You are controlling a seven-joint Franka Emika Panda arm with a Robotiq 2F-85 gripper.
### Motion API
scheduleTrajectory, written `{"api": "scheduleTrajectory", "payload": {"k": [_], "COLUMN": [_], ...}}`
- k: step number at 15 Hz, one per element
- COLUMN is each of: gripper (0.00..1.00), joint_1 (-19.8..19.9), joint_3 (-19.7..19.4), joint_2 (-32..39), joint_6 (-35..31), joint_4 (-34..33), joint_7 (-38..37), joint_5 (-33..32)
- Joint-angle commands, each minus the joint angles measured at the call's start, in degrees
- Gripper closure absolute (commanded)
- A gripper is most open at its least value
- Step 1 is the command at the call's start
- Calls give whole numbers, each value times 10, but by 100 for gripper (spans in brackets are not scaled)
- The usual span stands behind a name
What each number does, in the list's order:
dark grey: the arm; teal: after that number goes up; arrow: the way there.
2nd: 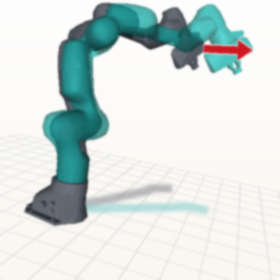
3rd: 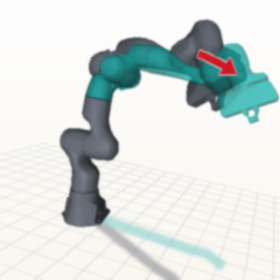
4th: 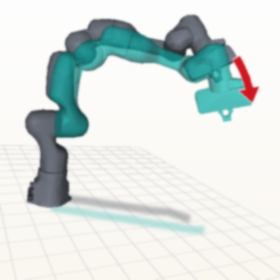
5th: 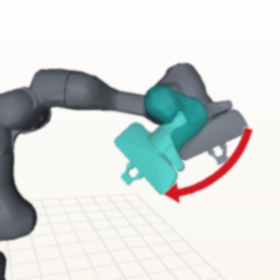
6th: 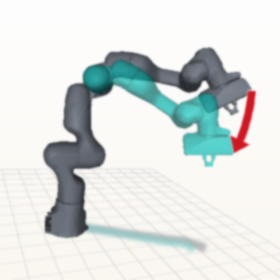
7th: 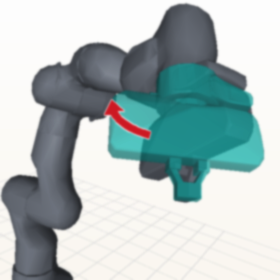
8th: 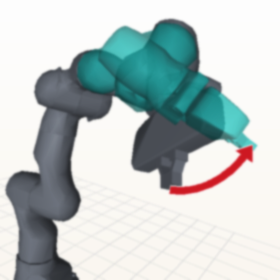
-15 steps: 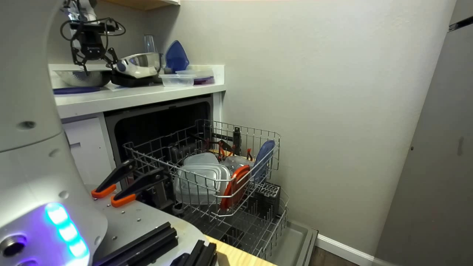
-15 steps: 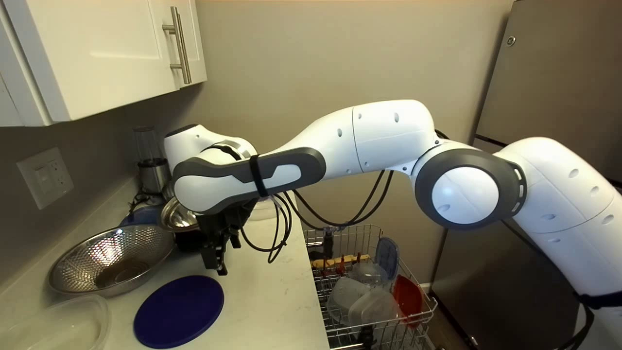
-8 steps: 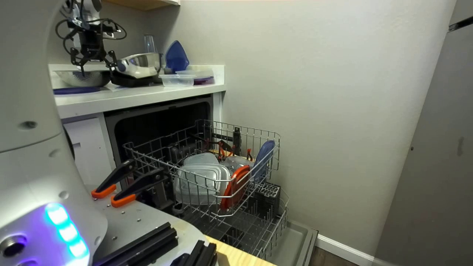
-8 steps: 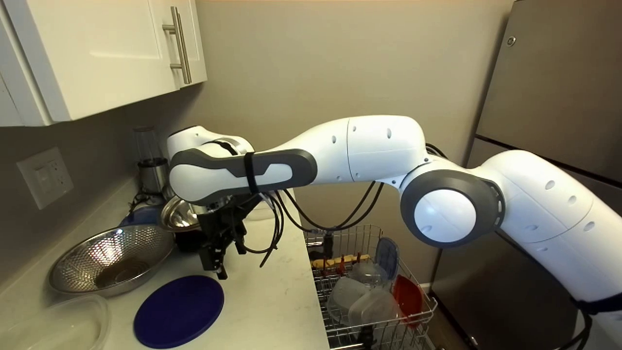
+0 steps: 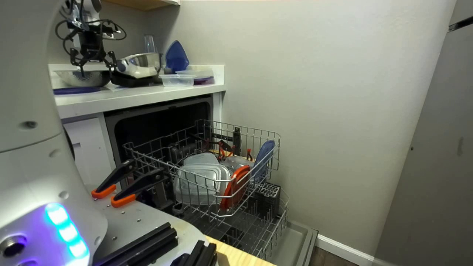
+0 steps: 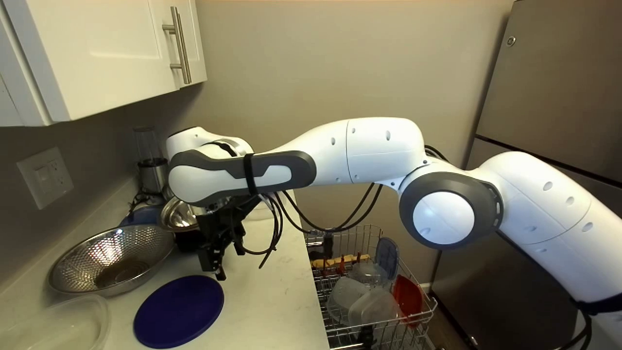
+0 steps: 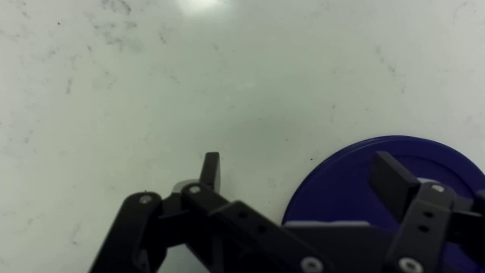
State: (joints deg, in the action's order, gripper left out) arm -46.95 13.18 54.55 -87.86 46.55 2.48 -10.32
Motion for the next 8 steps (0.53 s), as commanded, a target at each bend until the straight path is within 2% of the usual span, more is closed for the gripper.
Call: {"api": "scheduleTrajectory", "payload": {"k": [1, 8], "gripper": [0, 0], "joint_1": [-5, -11], "joint_3": [8, 11], "joint_2": [29, 63], "joint_6": [-26, -118], "joint_4": [-21, -37], "joint_7": [1, -26], "joint_5": [8, 5]}}
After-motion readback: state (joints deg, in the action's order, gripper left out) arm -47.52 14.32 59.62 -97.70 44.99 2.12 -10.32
